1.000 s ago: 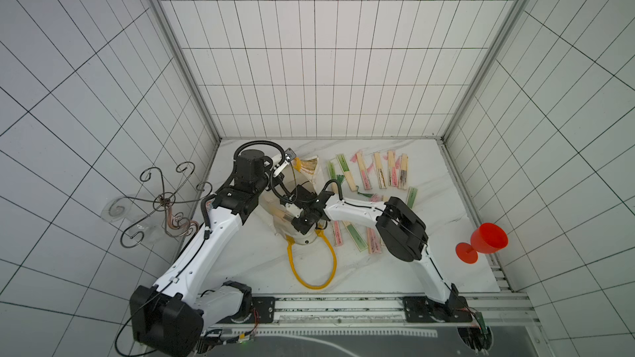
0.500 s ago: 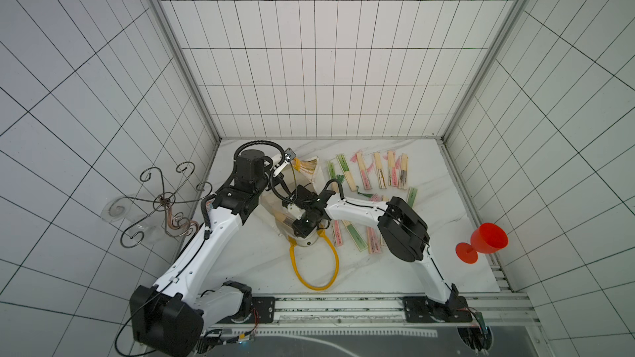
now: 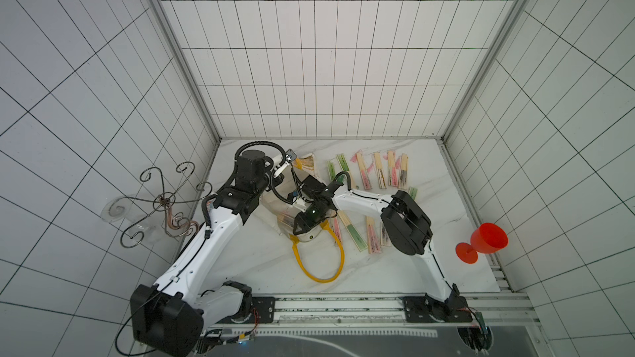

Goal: Take out the folding fans from the tote bags
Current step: Pick up the folding fan from the canvas bag.

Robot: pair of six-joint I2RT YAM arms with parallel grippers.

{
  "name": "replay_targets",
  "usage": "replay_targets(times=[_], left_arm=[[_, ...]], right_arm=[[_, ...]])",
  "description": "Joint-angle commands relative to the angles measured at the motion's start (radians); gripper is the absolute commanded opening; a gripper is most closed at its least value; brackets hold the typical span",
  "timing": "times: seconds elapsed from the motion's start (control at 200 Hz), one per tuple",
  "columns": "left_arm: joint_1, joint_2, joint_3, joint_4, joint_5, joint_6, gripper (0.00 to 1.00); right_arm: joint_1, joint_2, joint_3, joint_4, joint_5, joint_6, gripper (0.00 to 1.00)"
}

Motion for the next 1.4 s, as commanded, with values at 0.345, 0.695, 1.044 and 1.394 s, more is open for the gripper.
replay_targets(times=[0.345, 0.695, 1.044, 1.394], left_arm=[[0.007, 0.005, 0.000, 0.042, -0.034, 0.005, 0.00], [0.006, 0.023, 0.012, 0.050, -0.085, -0.006, 0.00], [0.011, 0.058, 0.060, 0.083, -0.229, -0.068, 0.00], [0.045, 0.114, 0.189, 0.031, -0.335, -0.247, 0.00]], right_arm=[[-0.022, 0.034, -0.028, -0.008, -0.006, 0.093, 0.21], [-0.023, -0.134, -0.070, -0.002, 0.091, 0.086, 0.04], [-0.033, -0.387, -0.269, 0.019, 0.188, 0.117, 0.00], [-0.107, -0.653, -0.462, 0.010, 0.216, 0.139, 0.00]])
